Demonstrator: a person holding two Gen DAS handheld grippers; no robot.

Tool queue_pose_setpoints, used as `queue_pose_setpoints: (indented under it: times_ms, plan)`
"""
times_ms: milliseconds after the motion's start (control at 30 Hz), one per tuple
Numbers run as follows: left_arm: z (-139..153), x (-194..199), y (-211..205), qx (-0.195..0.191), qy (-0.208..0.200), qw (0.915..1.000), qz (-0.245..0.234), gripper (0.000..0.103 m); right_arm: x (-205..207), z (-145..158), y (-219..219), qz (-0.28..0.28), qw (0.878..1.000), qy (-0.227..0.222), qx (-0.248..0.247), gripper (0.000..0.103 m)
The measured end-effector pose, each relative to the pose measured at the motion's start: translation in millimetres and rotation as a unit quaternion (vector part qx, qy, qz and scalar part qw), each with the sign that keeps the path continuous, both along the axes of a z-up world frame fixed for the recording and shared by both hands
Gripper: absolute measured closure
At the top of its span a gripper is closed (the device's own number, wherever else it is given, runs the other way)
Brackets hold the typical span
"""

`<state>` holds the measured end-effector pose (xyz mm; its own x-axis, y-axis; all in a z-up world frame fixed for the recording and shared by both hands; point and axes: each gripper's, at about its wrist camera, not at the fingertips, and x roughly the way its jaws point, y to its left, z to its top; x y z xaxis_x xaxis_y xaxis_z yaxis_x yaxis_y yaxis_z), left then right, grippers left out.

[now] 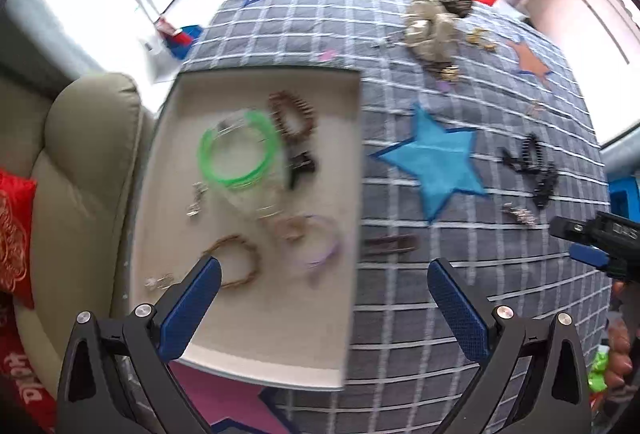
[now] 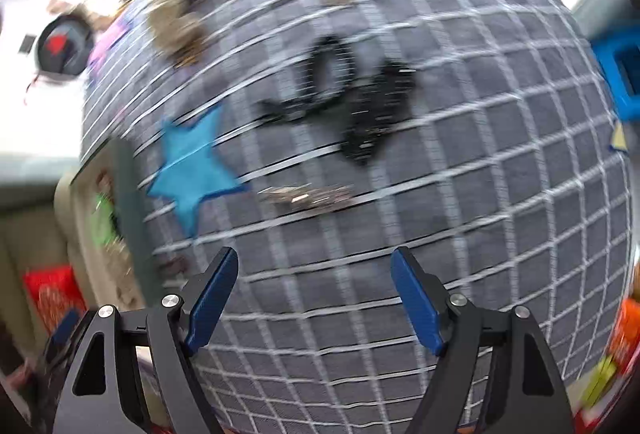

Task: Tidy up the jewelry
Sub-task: 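Move the left tool to the silver star hair pin while the right tool approaches the black beaded hair clip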

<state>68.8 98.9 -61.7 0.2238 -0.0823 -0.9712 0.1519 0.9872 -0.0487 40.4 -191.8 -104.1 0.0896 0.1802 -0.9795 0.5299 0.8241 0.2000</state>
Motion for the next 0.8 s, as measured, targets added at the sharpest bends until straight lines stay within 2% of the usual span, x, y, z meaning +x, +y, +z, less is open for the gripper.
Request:
queue_pose_setpoints:
  times_ms: [100,367,600,800]
  plan:
    - [1,2,-19,-0.007,0.003,0.9999,-0.007,0.000,3,-9,-20,-0.030,1.000,0.005,-0.005,0.022]
    - [-21,4,-62,-0.025,0.037,0.9987,-0.023,0.000,27,-30,-40,-0.044,0.998,0.004,-0.036,0.022]
    - [-41,0,-83,-0.016,0.062,0.9978,-0.015,0.000,50,-41,-28,-0.008,0.996,0.009,-0.091,0.022]
    - [-51,4,-102,-0.034,0.075,0.9966,-0.011,0.003,60,-41,-22,0.014,0.991,0.000,-0.133,0.035]
